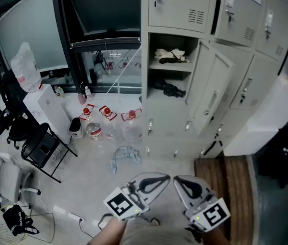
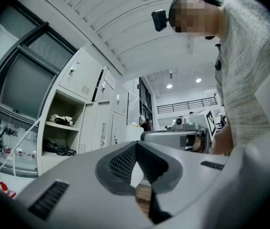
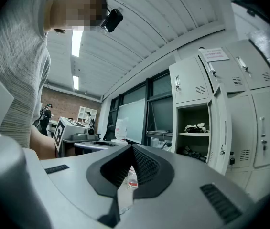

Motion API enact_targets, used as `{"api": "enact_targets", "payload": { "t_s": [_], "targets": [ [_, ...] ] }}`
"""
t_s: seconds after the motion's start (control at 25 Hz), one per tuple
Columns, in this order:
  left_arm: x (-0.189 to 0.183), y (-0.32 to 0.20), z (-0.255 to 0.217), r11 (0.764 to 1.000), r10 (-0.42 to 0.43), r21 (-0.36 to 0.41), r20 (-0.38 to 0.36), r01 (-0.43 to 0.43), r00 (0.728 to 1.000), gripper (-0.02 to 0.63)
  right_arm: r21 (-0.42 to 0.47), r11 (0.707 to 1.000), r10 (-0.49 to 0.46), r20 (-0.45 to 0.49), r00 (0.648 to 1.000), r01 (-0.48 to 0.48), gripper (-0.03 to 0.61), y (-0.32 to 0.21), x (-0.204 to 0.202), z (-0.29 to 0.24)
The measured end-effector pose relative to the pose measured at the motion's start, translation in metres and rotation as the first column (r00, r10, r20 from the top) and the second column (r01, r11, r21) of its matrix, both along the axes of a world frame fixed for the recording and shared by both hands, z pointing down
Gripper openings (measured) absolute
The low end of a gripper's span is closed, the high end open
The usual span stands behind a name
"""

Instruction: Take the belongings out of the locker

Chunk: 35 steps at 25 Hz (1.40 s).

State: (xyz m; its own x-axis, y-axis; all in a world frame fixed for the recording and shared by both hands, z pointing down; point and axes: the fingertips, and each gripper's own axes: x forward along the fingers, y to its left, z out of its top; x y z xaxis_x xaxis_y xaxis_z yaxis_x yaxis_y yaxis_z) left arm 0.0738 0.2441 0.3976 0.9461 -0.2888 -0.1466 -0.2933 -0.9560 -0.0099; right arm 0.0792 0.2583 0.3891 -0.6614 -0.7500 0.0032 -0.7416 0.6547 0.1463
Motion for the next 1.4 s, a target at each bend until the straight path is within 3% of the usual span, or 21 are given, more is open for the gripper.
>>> {"api": "enact_targets", "payload": {
  "t_s": [0.2,0.56,0.72,0.92,1.16,1.4],
  "targets": [
    [-0.004,0.002,-0.001,1.000,-0.004,-0.015,0.002,0.004,1.000,0.003,0.017,1.000,-0.021,-0.036,0.999,0.022,0.002,0.002,-0.004,0.005],
    [-0.005,-0.005,0.000,1.000,-0.017,-0.016,0.007,0.017,1.000,0.003,-0.007,1.000,-0.025,-0.015,1.000,0.025,0.002,-0.003,-0.005,0.002],
    [-0.007,-0.009,-0.001,1.000,-0.018,-0.001,0.004,0.018,1.000,0.003,0.003,0.999,-0.042,0.054,0.998,0.042,0.002,-0.006,-0.005,-0.006],
    [-0.014,-0.022,-0.001,1.000,-0.025,0.001,0.007,0.025,1.000,0.003,-0.004,1.000,-0.016,0.062,0.998,0.016,0.002,-0.023,-0.005,-0.005],
    [-0.029,-0.069,-0.002,0.999,-0.031,0.016,0.004,0.031,1.000,0.003,0.000,1.000,-0.004,0.034,0.999,0.004,0.002,-0.065,-0.018,-0.008],
    [-0.035,-0.146,-0.009,0.998,0.021,0.064,0.029,-0.023,0.999,0.003,0.013,0.998,0.054,-0.022,0.998,-0.054,0.002,-0.138,-0.022,-0.015]
  ]
}}
